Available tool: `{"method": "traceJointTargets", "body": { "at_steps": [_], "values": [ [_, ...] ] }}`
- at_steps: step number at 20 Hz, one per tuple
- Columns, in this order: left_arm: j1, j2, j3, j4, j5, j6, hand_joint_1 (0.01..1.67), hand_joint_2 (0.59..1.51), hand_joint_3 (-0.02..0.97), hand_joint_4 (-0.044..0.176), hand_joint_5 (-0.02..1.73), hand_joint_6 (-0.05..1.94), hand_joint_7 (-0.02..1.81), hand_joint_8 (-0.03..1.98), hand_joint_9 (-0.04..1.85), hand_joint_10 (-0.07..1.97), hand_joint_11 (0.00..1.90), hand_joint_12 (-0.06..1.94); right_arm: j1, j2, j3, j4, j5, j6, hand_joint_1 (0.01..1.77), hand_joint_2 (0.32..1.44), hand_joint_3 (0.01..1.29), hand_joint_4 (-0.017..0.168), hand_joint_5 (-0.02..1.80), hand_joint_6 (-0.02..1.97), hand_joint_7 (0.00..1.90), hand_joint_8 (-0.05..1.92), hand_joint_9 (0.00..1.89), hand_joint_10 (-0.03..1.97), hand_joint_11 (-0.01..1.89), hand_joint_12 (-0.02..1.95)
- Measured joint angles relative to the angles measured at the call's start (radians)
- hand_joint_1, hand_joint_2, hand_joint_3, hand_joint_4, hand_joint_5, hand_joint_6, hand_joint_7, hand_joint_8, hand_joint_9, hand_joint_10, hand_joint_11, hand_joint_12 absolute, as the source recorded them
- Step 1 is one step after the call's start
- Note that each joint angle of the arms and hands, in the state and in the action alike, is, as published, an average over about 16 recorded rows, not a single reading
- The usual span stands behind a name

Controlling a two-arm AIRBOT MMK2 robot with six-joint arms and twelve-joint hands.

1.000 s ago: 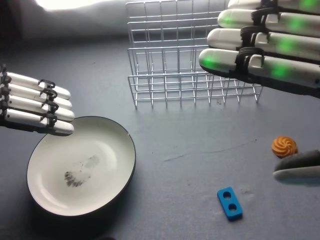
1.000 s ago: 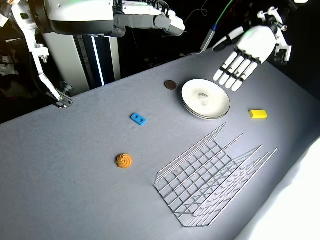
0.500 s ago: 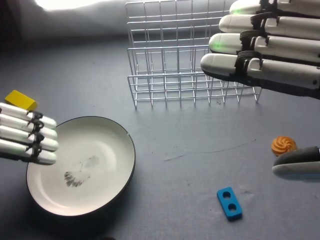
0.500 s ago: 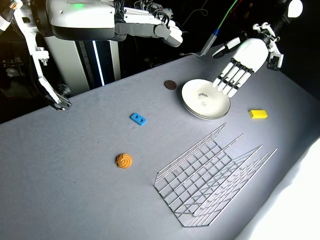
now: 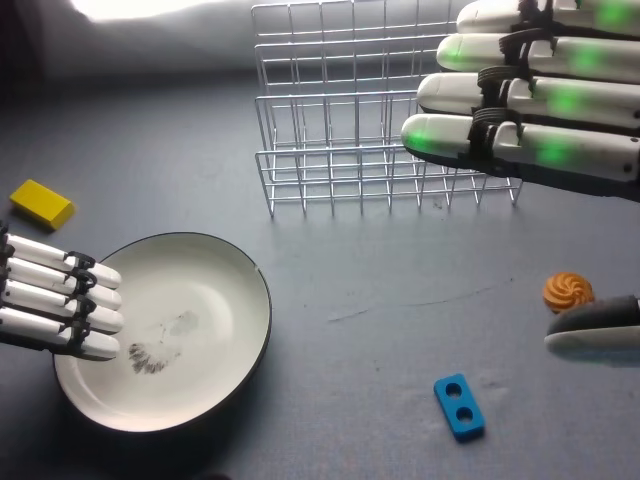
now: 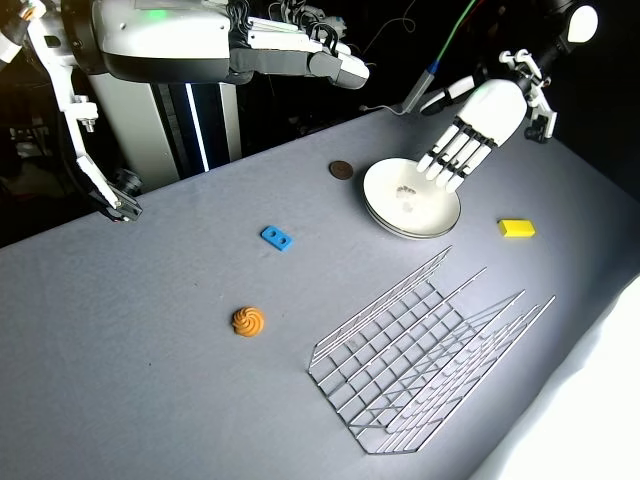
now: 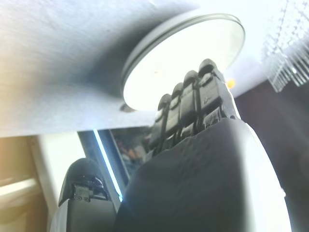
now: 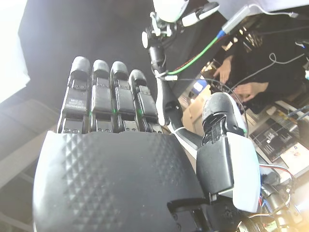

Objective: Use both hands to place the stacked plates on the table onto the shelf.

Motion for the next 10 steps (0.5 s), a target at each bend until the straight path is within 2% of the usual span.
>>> {"method": "traceJointTargets", "body": {
  "at_steps": [10],
  "values": [
    [0.038, -0.019, -0.004, -0.009, 0.037, 0.009, 0.02, 1.117, 0.019, -0.005, 0.02, 0.01, 0.02, -0.01, 0.02, 0.01, 0.02, 0.0, 0.0, 0.0, 0.0, -0.007, -0.001, -0.002, 0.02, 1.23, 0.01, 0.003, 0.14, 0.02, 0.17, 0.01, 0.15, 0.02, 0.01, 0.42]
  ]
}}
